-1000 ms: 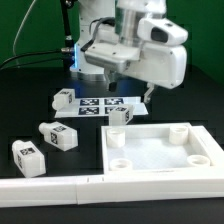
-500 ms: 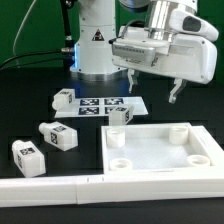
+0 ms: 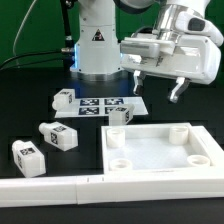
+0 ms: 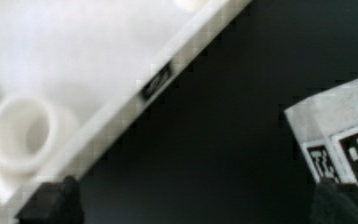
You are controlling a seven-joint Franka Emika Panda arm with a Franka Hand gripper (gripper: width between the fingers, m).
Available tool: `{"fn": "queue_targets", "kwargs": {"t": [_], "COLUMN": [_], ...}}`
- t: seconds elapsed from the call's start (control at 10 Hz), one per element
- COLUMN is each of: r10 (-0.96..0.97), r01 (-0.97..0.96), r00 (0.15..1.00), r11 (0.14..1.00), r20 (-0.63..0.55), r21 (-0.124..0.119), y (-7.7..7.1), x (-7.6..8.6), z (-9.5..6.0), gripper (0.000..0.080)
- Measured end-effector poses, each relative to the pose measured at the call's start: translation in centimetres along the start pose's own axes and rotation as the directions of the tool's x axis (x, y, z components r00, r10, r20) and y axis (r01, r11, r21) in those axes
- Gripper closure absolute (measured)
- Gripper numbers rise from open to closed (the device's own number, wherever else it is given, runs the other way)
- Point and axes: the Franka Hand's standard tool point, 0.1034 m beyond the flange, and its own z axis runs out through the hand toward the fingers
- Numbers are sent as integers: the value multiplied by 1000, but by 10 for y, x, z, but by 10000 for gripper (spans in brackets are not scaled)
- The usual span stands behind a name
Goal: Assemble square table
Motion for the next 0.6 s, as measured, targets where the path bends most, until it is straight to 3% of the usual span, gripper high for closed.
{"fn": "queue_targets", "kwargs": {"t": [0.3, 0.4, 0.6], "r10": [237, 243, 415], "r01": [-250, -251, -422], "r00": [958, 960, 899], "r11": [966, 967, 906], "r20": [163, 138, 140], "r21": [63, 38, 25], "y": [-7, -1, -3], "x": [-13, -9, -9], "z": [11, 9, 10], "gripper": [150, 150, 150]}}
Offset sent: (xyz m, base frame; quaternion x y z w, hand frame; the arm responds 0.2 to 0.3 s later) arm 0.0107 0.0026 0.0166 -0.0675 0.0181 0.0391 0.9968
